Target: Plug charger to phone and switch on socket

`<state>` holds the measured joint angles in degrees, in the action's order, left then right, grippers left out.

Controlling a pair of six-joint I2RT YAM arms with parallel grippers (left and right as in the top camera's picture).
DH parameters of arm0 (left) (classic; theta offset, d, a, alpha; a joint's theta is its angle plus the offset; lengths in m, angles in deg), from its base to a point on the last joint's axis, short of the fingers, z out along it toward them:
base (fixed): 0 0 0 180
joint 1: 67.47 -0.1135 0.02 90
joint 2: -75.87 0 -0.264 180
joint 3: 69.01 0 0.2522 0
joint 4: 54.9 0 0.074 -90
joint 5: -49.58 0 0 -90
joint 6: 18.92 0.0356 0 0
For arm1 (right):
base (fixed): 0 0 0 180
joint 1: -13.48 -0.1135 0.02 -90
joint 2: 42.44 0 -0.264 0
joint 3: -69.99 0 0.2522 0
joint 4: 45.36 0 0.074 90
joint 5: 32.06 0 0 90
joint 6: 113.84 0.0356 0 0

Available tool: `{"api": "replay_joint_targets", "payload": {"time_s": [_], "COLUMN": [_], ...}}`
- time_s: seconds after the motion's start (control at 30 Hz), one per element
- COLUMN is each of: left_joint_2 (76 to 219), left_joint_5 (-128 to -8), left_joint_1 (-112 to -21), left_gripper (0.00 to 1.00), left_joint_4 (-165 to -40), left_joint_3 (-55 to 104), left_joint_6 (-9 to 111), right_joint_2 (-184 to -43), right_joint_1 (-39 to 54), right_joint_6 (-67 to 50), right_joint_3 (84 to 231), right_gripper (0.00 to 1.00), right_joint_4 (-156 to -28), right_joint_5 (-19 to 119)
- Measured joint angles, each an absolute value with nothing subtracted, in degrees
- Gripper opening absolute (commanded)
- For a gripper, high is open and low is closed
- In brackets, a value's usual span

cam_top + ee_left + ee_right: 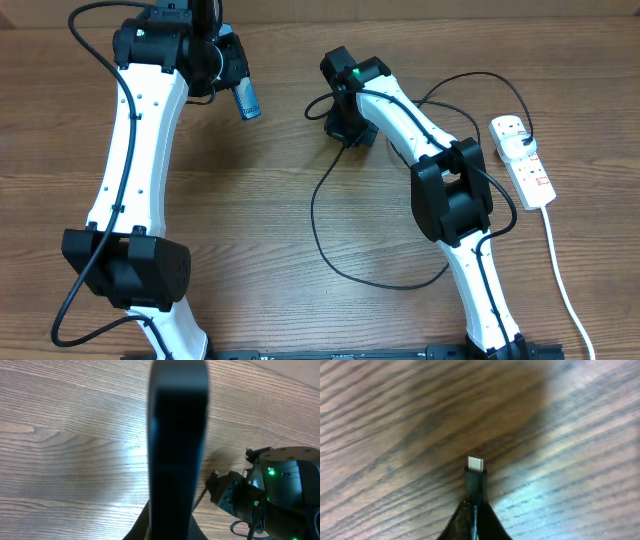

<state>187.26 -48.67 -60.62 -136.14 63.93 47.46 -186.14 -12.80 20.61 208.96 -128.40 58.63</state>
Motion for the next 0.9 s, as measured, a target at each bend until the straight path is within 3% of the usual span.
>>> {"api": "replay_joint_targets", "payload": {"time_s": [0.13, 0.4, 0.9], "left_joint_2": [187.26, 187.26, 187.26], "left_joint_5": [-52.45, -73.24, -96.03], "left_joint_1": [-60.62, -60.62, -64.66], "left_gripper": [0.04, 0.04, 0.04], "left_joint_4": [-133.65, -119.36, -94.9], "left_joint_3": [63.93, 63.88, 63.86], "left_joint_6": [49.49, 55.79, 47.55], "right_joint_2": [-186.22, -185.07, -152.76], "right_joint_1": [-12.52, -10.49, -11.14], "right_joint_6": [18.29, 9.85, -10.36], "right_joint_3": [209.18, 212.85, 215.1], "right_gripper": [0.04, 0.04, 0.04], "right_joint_4": [-127.68, -130.59, -143.28], "right_joint_5": [56.05, 48.38, 42.87]}}
